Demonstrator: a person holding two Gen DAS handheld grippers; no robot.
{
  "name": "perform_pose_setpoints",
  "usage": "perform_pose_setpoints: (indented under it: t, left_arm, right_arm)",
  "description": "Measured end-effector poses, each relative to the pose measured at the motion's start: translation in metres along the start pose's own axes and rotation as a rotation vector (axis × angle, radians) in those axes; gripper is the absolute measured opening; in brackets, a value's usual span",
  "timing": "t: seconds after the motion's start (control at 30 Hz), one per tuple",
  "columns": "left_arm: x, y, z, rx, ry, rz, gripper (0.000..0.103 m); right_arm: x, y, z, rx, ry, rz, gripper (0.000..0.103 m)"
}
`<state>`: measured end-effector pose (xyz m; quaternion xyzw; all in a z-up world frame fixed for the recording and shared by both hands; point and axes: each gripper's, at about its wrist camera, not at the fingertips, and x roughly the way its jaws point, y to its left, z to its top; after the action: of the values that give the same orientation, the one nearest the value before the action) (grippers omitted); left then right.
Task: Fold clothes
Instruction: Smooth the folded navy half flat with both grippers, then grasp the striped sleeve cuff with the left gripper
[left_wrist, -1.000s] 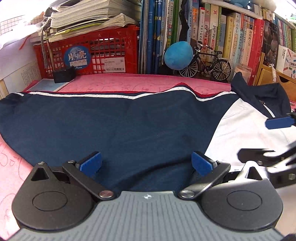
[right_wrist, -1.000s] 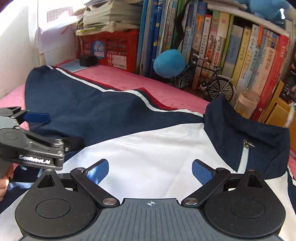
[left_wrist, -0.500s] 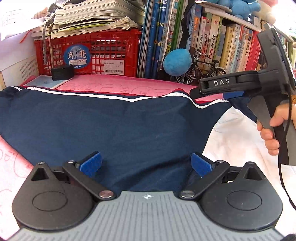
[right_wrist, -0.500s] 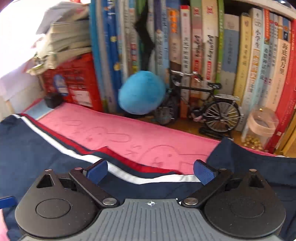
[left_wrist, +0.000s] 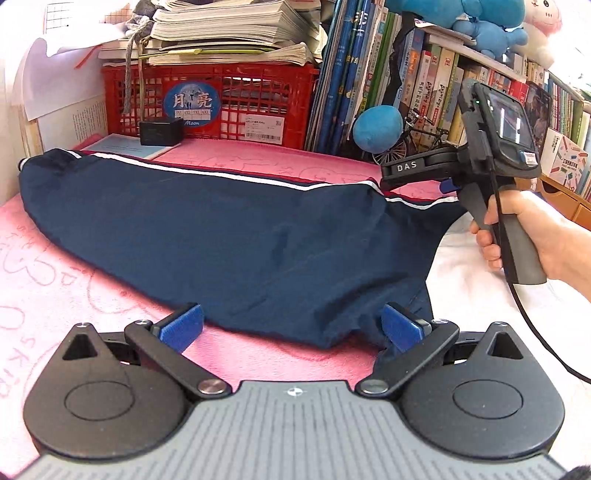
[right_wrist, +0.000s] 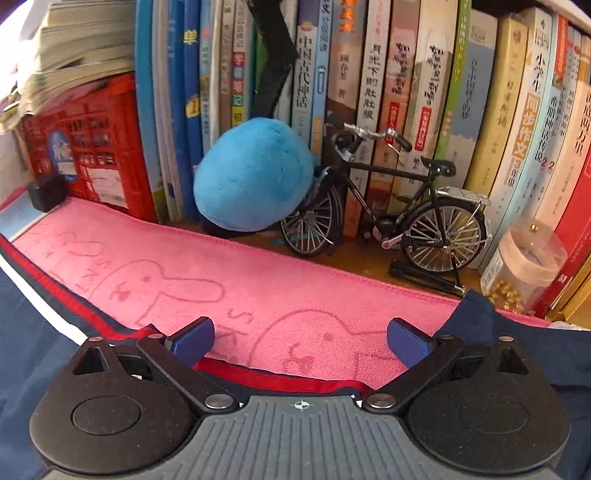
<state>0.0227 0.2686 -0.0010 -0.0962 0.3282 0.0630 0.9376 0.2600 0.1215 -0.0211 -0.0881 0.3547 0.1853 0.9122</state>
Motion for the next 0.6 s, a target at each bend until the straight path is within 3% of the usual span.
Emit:
perform_pose_setpoints:
  t: [0.1, 0.27, 0.37, 0.47, 0.6]
  left_arm:
    - [-0.017, 0.037, -0.001, -0.090, -0.036, 0.012, 0.103]
    - [-0.023, 0.107, 0.010, -0.261, -0.093, 0.136, 0.103]
    - [-0.011, 0.142, 0.021, -0.338, -0.119, 0.217, 0.103]
    - [0.009, 0.169, 0.037, -0.339, -0.095, 0.313, 0.103]
    - [0.030, 0.200, 0.049, -0.353, -0.086, 0.406, 0.103]
  right_arm:
    - [-0.029, 0.004, -0.011, -0.060, -0.025, 0.081, 0.101]
    - [-0.048, 0.025, -0.034, -0.188, -0.007, 0.152, 0.101]
    - [-0.028, 0.029, -0.034, -0.148, -0.008, 0.140, 0.103]
    - [-0.011, 0.022, -0.025, -0.067, 0.001, 0.114, 0.103]
    - [0.002, 0.022, -0.017, -0.049, 0.006, 0.087, 0.103]
